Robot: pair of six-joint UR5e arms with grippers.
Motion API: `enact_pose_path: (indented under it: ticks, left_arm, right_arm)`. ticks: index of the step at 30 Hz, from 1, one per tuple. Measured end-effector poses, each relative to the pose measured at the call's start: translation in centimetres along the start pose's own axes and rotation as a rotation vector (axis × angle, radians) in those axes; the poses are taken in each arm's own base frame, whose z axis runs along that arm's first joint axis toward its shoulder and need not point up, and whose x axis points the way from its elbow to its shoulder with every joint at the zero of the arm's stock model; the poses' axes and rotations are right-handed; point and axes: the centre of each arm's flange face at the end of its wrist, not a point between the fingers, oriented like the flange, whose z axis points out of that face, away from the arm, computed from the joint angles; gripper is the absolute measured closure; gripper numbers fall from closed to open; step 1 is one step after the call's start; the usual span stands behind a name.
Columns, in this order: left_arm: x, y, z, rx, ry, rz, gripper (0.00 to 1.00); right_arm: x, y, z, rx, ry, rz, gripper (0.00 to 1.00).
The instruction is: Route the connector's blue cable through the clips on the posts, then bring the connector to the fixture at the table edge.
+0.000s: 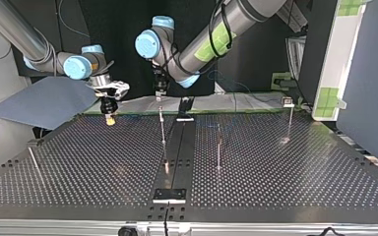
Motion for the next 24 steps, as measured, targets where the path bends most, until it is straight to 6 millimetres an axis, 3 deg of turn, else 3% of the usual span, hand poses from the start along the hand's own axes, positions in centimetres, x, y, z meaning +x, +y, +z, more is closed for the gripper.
enact_pose_path:
  ticks: [24]
  left_arm:
    - [0.03,-0.02,-0.99,-0.086,-0.010,-0.071,0.00]
  right_arm:
    - [-0.18,-0.15,-0.08,0.009,-0.010,0.005,1.00]
